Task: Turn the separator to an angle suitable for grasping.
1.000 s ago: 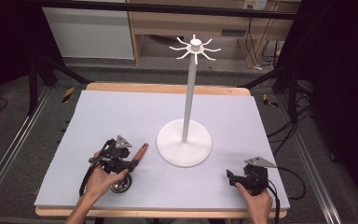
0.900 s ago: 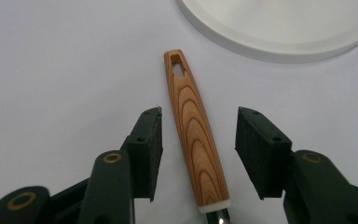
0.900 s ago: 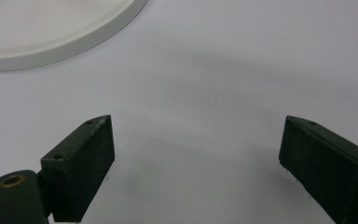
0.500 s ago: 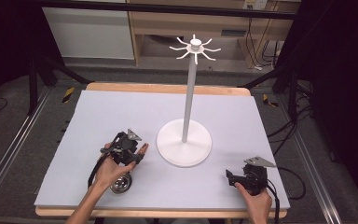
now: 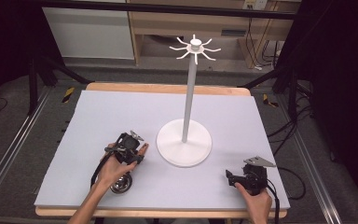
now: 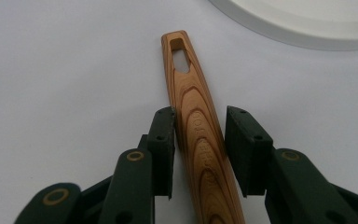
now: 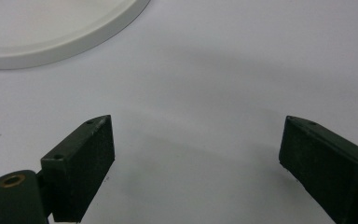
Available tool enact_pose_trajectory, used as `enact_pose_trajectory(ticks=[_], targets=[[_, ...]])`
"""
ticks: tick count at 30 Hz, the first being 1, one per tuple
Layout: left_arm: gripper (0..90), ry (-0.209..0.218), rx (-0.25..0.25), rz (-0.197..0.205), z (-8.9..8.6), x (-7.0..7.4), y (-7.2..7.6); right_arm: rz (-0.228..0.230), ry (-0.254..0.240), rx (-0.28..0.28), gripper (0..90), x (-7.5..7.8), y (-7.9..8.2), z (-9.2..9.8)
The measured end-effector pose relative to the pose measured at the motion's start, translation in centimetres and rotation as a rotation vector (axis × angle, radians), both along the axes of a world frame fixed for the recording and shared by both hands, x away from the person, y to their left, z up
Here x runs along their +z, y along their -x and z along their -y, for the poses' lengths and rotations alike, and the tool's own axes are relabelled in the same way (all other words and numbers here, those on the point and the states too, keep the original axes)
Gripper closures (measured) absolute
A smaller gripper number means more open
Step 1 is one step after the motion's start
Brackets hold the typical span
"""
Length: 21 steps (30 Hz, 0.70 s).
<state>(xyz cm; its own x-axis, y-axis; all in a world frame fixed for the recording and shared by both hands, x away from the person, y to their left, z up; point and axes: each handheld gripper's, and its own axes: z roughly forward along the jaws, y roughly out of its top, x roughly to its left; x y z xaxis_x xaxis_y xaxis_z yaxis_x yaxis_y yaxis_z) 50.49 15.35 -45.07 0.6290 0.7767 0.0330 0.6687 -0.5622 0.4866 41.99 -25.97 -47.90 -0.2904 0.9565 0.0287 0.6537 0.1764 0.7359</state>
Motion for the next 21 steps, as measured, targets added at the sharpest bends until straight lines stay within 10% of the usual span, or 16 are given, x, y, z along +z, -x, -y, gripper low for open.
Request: enact_pose_trajectory(ticks=[21], targets=[[60.8, -0.023, 0.021, -0.035, 0.56, -0.38, -0.24, -0.016, -0.004, 0.004, 10.8, -0.1, -0.05, -0.28]])
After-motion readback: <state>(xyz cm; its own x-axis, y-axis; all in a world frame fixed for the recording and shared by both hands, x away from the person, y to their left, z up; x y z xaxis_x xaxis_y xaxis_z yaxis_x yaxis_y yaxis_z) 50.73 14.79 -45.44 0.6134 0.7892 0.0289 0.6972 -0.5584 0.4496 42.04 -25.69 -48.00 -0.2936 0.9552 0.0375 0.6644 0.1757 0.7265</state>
